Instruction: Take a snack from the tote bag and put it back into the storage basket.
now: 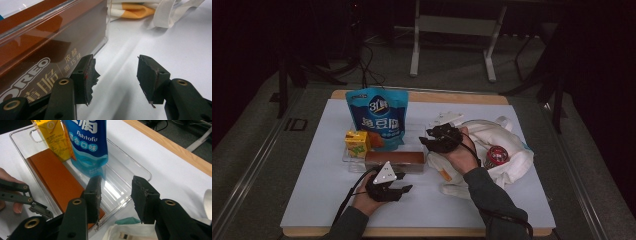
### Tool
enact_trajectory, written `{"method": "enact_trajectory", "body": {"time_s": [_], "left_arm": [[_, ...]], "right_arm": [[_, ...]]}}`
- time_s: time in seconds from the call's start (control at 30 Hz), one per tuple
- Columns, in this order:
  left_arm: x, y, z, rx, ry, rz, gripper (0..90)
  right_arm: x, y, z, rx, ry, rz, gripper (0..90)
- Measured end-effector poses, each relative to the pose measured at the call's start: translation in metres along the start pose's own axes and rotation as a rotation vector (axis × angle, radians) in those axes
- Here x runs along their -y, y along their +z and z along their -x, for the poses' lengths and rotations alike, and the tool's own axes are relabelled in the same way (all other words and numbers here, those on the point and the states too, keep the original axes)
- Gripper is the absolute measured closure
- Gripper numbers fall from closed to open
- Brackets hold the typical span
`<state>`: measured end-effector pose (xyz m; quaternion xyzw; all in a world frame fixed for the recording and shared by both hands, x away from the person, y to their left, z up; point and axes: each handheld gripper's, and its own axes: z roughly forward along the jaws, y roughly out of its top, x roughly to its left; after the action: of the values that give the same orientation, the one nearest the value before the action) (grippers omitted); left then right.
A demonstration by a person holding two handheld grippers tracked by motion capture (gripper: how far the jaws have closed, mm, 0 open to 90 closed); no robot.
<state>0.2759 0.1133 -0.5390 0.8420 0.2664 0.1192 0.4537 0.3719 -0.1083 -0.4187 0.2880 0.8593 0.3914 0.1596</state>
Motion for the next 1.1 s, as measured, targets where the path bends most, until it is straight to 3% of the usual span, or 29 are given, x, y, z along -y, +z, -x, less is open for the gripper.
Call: {"method": "enact_trajectory", "body": {"time_s": [1.1], "left_arm": [[0.0,0.0,0.0,0.0,0.0,0.002,47.6]], "right_arm": [[0.02,-0.042,0.03,0.078,0.044,-0.024,57.3]]}}
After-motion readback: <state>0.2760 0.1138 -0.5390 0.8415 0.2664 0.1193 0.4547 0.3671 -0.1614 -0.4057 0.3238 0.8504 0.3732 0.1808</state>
